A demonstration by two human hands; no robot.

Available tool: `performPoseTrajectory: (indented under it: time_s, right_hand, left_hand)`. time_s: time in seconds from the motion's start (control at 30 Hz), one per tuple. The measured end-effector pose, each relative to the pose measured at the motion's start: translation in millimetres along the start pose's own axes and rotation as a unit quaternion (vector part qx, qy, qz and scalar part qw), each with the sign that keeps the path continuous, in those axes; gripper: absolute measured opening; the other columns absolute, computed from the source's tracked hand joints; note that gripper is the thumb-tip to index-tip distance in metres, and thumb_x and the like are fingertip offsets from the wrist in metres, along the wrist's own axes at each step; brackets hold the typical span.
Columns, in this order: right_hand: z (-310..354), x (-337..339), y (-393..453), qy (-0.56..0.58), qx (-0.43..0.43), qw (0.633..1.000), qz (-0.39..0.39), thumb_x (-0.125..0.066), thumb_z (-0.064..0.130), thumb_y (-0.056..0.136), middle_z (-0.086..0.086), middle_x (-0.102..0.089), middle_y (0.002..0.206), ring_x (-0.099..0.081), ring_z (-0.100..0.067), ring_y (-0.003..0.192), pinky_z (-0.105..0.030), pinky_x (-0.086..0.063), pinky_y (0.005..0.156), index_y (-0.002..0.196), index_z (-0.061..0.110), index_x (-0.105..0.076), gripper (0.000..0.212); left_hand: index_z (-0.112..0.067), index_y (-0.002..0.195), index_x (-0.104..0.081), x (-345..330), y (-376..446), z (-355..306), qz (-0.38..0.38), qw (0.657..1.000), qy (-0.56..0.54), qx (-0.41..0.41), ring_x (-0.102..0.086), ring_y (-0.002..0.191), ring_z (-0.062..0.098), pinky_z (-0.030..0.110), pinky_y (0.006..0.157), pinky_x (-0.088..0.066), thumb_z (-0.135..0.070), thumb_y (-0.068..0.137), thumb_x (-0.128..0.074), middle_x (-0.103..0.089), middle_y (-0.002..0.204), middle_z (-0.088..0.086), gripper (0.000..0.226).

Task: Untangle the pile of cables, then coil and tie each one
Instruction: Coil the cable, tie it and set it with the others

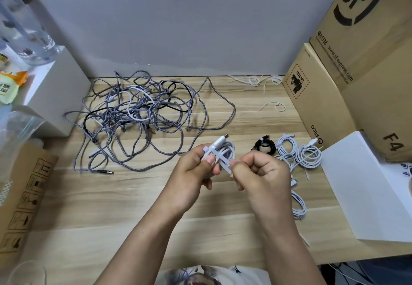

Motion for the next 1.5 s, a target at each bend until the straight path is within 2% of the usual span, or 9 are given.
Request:
performPoseTrajectory:
  time_s: [0.27,0.63,0.83,1.0,1.13,1.23,1.3,1.37,1.5]
  right_hand:
    - [1,-3,-2,-0.005,-0.021,1.0,0.007,-0.061,0.014,0.06,0.008,-0.047,0.037,-0.037,-0.001,0.039,-0.012,-0.032,0.043,0.039,0.018,-0.051,0.024]
    - [-4,-4,0,-0.027,-0.026,0.999,0.003,-0.061,0.018,0.061,0.006,-0.043,0.038,-0.034,-0.006,0.041,-0.015,-0.03,0.043,0.039,0.019,-0.053,0.024]
    - [-16,-7,2,-0.043,-0.019,0.999,0.011,-0.073,0.015,0.077,-0.014,-0.056,0.05,-0.044,-0.009,0.045,-0.02,-0.04,0.05,0.059,-0.001,-0.06,0.028]
    - [-28,-3,9,-0.071,-0.013,0.997,-0.004,-0.067,0.013,0.084,0.005,-0.059,0.047,-0.052,-0.003,0.046,-0.016,-0.043,0.054,0.059,0.015,-0.063,0.025]
    - [-31,5,14,-0.135,0.021,0.99,-0.03,-0.074,0.019,0.08,0.001,-0.065,0.055,-0.062,-0.017,0.053,-0.037,-0.051,0.061,0.059,0.019,-0.054,0.028]
    - [-25,12,19,-0.274,0.116,0.951,-0.084,-0.071,0.041,0.066,0.011,-0.052,0.079,-0.057,-0.021,0.079,-0.044,-0.048,0.071,0.069,0.031,-0.058,0.017]
    - [-22,12,24,-0.364,0.144,0.918,-0.061,-0.06,0.056,0.066,0.013,-0.047,0.09,-0.048,-0.014,0.094,-0.036,-0.035,0.083,0.085,0.035,-0.066,0.029]
    - [-24,10,30,-0.418,0.121,0.9,-0.002,-0.052,0.064,0.069,0.018,-0.051,0.091,-0.047,-0.007,0.1,-0.029,-0.019,0.082,0.083,0.041,-0.068,0.031]
    - [-27,7,35,-0.305,0.076,0.947,0.064,-0.055,0.06,0.066,0.032,-0.06,0.082,-0.059,-0.011,0.095,-0.049,-0.034,0.094,0.063,0.055,-0.06,0.008]
  left_hand:
    - [-0.002,0.099,-0.058,0,0,2,-0.01,1.0,0.009,0.012,-0.048,0.059,0.003,0.019,0.052,-0.04,-0.023,0.081,-0.045,-0.052,0.066,-0.003,0.03]
    - [-0.009,0.094,-0.058,2,0,2,-0.019,0.999,0.023,0.011,-0.048,0.059,0.002,0.019,0.052,-0.04,-0.024,0.081,-0.044,-0.052,0.065,-0.006,0.025]
    - [-0.02,0.105,-0.06,-2,-2,1,-0.037,0.995,0.091,-0.001,-0.05,0.064,0.004,0.02,0.057,-0.04,-0.027,0.084,-0.045,-0.055,0.072,-0.003,0.027]
    - [-0.024,0.107,-0.058,-12,-6,-2,-0.032,0.964,0.261,-0.047,-0.056,0.076,0.006,0.026,0.069,-0.045,-0.015,0.098,-0.045,-0.063,0.081,-0.007,0.017]
    - [-0.018,0.115,-0.058,-16,-8,3,-0.012,0.936,0.347,-0.051,-0.052,0.08,0.013,0.029,0.074,-0.043,-0.015,0.097,-0.044,-0.055,0.079,-0.004,0.023]
    - [-0.023,0.116,-0.057,-20,-9,4,0.006,0.931,0.359,-0.064,-0.05,0.079,0.012,0.029,0.073,-0.042,-0.011,0.097,-0.043,-0.056,0.079,-0.004,0.026]
    - [-0.018,0.108,-0.056,-25,-11,2,0.022,0.928,0.363,-0.077,-0.046,0.077,0.011,0.027,0.071,-0.04,-0.008,0.096,-0.042,-0.051,0.075,-0.007,0.021]
    - [-0.012,0.107,-0.055,-27,-12,2,0.032,0.924,0.372,-0.088,-0.042,0.077,0.011,0.027,0.07,-0.038,-0.008,0.096,-0.041,-0.047,0.073,-0.01,0.018]
    - [-0.015,0.101,-0.053,-28,-11,5,0.044,0.918,0.386,-0.086,-0.041,0.077,0.011,0.027,0.069,-0.036,-0.01,0.097,-0.04,-0.043,0.074,-0.014,0.015]
Point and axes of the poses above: each hand's wrist, its own y-axis towards the middle knuckle, its own x-axis out of the back of the hand, z = x × y, the point moved 4 cm from there along y, towards the middle knuckle
